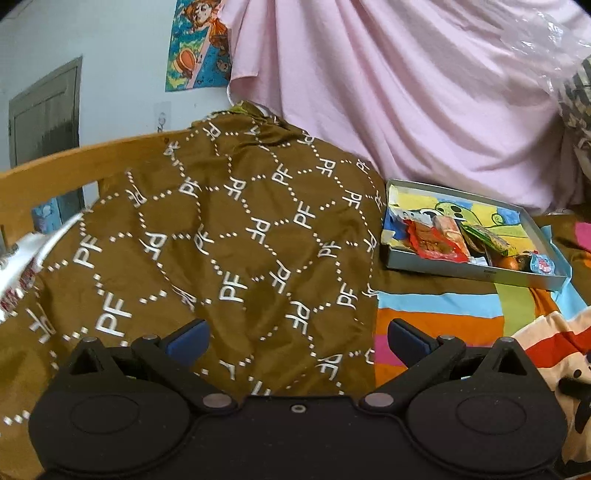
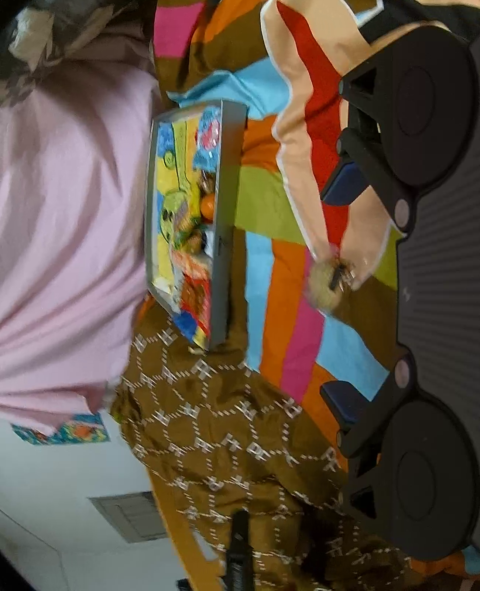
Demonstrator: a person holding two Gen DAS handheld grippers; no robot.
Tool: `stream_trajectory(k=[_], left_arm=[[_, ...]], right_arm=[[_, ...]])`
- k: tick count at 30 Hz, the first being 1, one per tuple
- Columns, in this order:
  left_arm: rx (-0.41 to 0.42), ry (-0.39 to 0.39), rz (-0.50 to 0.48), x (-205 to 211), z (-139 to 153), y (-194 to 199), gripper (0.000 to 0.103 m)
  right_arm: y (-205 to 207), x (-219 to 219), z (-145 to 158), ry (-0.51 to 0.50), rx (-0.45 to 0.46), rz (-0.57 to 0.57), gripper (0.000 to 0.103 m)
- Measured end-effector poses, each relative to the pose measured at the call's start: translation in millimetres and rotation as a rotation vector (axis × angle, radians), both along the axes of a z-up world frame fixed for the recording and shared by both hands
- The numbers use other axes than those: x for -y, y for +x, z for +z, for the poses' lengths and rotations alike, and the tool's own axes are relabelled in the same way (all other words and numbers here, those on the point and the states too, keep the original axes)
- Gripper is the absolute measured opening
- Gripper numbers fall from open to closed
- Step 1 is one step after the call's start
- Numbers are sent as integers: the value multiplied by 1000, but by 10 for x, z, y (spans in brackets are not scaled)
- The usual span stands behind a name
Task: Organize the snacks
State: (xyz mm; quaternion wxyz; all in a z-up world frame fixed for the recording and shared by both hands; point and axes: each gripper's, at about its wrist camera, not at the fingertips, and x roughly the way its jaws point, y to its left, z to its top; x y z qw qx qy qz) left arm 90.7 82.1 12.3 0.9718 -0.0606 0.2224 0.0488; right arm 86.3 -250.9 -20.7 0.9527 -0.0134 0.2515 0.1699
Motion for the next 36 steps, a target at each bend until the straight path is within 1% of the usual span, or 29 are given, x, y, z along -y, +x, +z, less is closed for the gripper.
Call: stream_trajectory(k=[3,7,10,13,15,19,24,30,34,36], left_arm=[[-8,-11,-14,78,-54,73,102],[-21,-4,-36,205,-120,159,102],[-34,-4,-44,304,-141,226,102],[-42,2,-40,409,-134,284,102],[-47,9,-23,490,-120,321,102],[-43,18,-32,645,-104,403,102],[-44,40,-65,858,-127,508,102],[-56,16,-81,1052,-168,699,102],[-58,19,-95,1202,-226,812,102],[-53,5,-100,1278,-261,872,102]], right_arm=[[-63,-251,-63,-47,7,46,103],[-156,-519,-132,-95,13,142,103],[-178,-613,-143,-118,19,196,103],[-100,-533,-92,-111,24,195,103],[20,-372,-38,-100,27,173,103],[331,18,42,-95,46,101,103],[563,444,126,6,23,-17,103],[608,646,231,38,51,-58,103],[677,772,258,105,61,-77,103],[731,816,252,133,68,-91,103]])
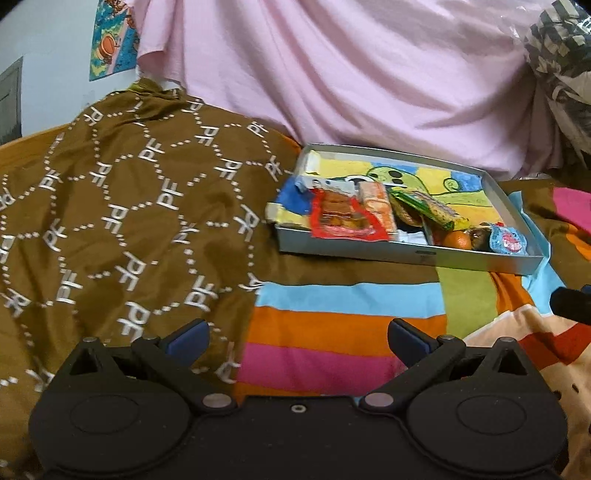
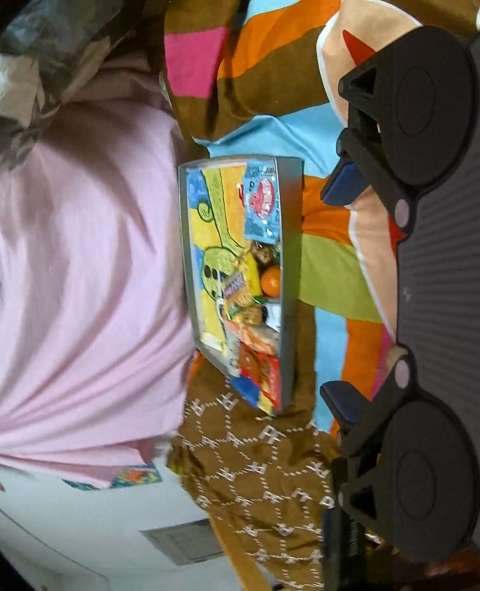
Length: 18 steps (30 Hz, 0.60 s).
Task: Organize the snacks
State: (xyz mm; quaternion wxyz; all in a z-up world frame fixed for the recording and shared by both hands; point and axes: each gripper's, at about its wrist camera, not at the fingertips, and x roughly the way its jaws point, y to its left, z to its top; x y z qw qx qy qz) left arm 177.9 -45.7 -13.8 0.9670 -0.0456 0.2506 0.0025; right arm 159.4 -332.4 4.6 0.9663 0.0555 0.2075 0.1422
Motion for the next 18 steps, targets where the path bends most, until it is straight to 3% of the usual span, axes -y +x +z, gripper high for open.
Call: stream_trajectory(k=[4,11,18], left_arm=[[6,-41,-11,113,-54,120,102],[10,-42,-13,181,-148,235,102],[42,-84,33,137,-120,307,102]], right_arm=[[81,40,-44,58,2,-15,103],[85,-20,-98,10,27,-22,103],[118,75,-112,83,95,-92,103]])
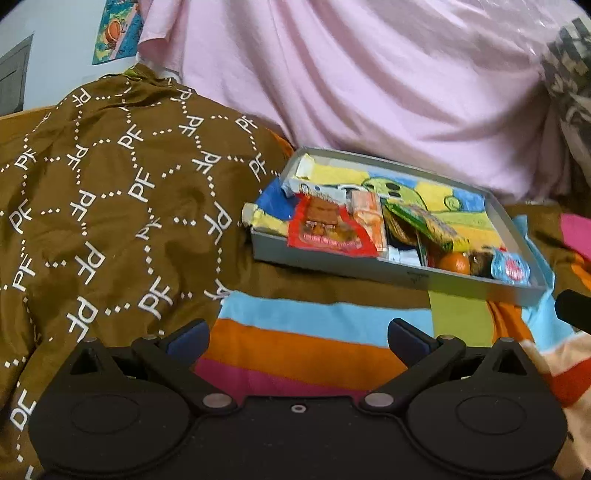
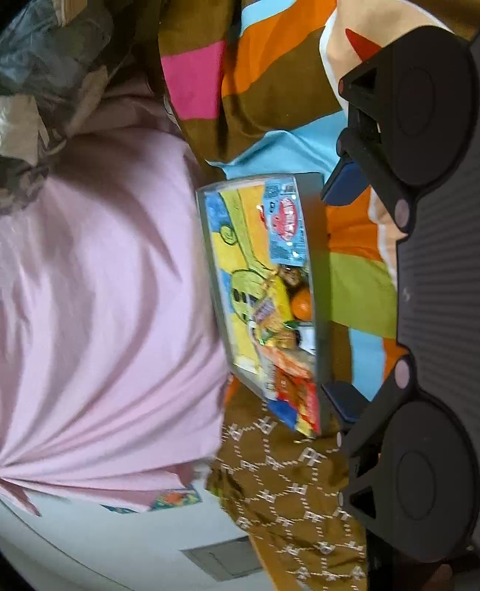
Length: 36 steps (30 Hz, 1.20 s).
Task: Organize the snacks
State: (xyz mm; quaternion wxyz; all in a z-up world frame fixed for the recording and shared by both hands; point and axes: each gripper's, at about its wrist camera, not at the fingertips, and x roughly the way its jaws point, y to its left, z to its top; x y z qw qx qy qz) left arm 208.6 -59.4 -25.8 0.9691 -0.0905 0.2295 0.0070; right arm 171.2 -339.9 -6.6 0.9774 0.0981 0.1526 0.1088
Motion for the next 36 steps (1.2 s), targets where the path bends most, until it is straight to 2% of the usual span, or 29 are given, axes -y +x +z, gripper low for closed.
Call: stream_trajectory(k=[2,4,7,12,14,16,18,22,24,28,32,34,36], left_arm=[[12,-5,6,-5,19,34,102],[18,-2,11,-13,37,83,102],[45,0,15,-66,74,199,102],[137,-31,34,-226,201,546,102],[162,-31,34,-289,231,697,102],[165,-29,36,-351,241,869,102],[133,-53,48,-415,235,1059,102],[73,-112,56,-492,236,1382,102],[75,-131,54,-498,279,1523,102],[96,-157,-7,-443,394,1765,102],[53,-253,-67,-362,380,2063,102],[64,-281,-24,-340,365,2114,102],[70,-296,-39,-382,365,2163,102]], right_arm=[[36,-1,-18,21,36,-3,103],[106,-43,3,22,110,2,103],[298,-189,102,2,203,52,103],[755,-348,261,97,297,47,103],[847,-411,256,102,329,50,103],[913,-458,202,102,313,45,103],[957,-484,166,100,291,72,103],[973,-463,133,131,318,54,103],[977,-403,140,181,320,48,103],[1025,-353,283,155,355,64,103],[1278,-384,480,122,366,191,103],[1422,-467,541,74,402,252,103],[1584,-558,570,36,398,343,103]])
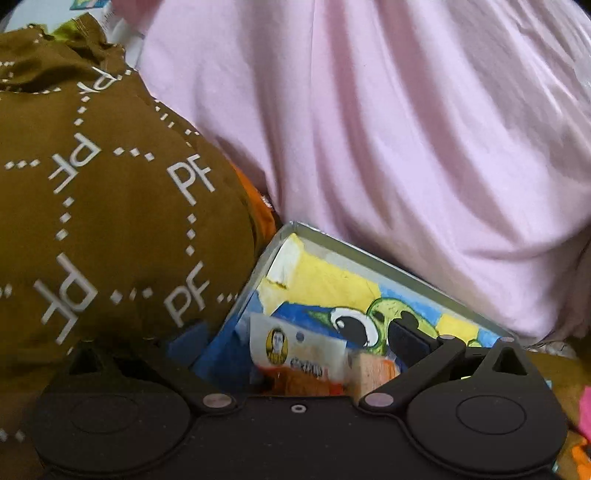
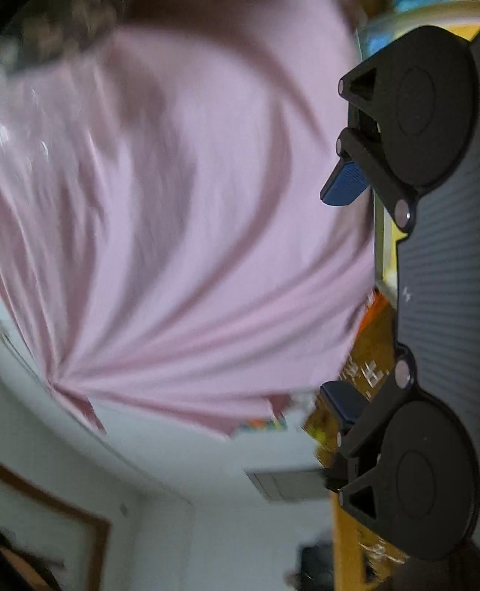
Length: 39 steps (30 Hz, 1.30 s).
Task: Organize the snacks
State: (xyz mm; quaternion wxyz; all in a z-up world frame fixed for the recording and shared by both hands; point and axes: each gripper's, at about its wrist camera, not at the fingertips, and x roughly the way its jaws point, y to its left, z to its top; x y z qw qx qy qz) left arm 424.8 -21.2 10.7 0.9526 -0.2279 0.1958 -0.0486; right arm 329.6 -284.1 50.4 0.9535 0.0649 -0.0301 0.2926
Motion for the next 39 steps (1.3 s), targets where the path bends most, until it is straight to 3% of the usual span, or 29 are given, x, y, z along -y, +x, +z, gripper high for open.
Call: stream_trajectory(k=[6,12,15,17,20,23,28,34,39], left_arm=[[29,-27,-24,-291,-78,73,102],[69,63,-48,-199,-157,88,102],[79,90,-47,-161,-192,101,102],[86,107,-43,-140,-212,99,102],[104,118,-43,-126,-239,82,102],[110,140,-45,-104,-263,65,102],[118,103,-54,-180,-229,18,102],[157,86,-43,-263,-144,-204,102],[170,99,-14,-310,-87,-505,102]], right_arm=[[285,-191,-103,-134,-91,207,103],[447,-359,-155,-267,-126,333,103],[494,-322,-215,-274,-153,366,103],[559,-270,-336,-234,-233,388,103],[546,-380,-372,-343,-212,406,103],[561,-398,-366,-365,-210,430,103],[462,-280,-308,-293,-148,345,103],[26,-186,-171,-207,-19,279,103],[-292,-151,-218,-159,-30,293,103]])
